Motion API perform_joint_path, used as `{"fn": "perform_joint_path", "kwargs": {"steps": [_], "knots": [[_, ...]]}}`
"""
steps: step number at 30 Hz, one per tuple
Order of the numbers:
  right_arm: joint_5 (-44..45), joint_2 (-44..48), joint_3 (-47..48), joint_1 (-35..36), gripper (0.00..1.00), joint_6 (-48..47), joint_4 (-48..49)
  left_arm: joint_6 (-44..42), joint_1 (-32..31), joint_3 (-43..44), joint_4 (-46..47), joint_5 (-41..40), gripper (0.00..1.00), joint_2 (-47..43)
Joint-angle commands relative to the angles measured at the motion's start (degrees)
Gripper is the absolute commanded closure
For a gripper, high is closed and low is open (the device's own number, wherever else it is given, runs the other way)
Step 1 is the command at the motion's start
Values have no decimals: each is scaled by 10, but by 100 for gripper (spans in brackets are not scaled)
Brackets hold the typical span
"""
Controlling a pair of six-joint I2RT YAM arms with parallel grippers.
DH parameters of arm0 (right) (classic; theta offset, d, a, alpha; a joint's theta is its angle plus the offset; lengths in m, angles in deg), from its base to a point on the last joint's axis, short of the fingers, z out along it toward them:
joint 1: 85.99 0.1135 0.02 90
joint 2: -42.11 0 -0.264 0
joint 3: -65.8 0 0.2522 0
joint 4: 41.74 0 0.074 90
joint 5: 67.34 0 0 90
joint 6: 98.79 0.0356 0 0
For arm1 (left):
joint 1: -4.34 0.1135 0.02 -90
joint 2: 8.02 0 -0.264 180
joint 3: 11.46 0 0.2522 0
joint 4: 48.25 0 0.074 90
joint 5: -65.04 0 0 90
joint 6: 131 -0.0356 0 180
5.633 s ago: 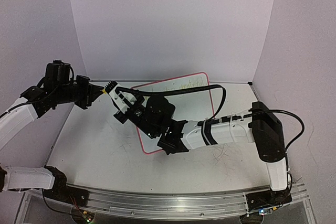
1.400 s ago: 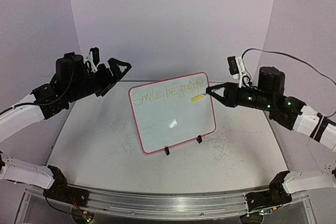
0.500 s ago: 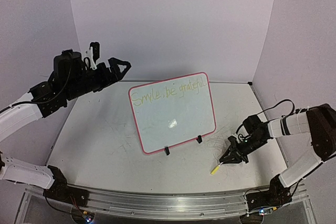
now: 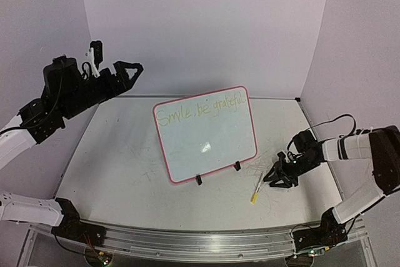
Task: Write a sentence on the whiteboard
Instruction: Put down the whiteboard marker at the center of the board, then reset both arms
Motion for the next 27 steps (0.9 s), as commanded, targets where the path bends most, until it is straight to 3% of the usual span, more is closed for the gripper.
{"fn": "perform_joint_path", "kwargs": {"steps": [1,5,9,15,20,27], "knots": [[107,107,24,-3,60,17,-57,-34,2,45,9,-45,1,-29],[173,257,85,-3,51,18,-121,-66,2,71,-3,-63,1,-34],[249,385,184,-3,22,-9,-148,-91,1,81,-3,-101,1,-46],[375,470,363,-3,4,-88,-165,-121,1,120,-3,-156,1,-59],[454,504,443,-3,2,-130,-150,-122,1,157,-5,-167,0,-56],[481,493,482,-3,2,-165,-143,-110,1,158,-6,-174,1,-50]]}}
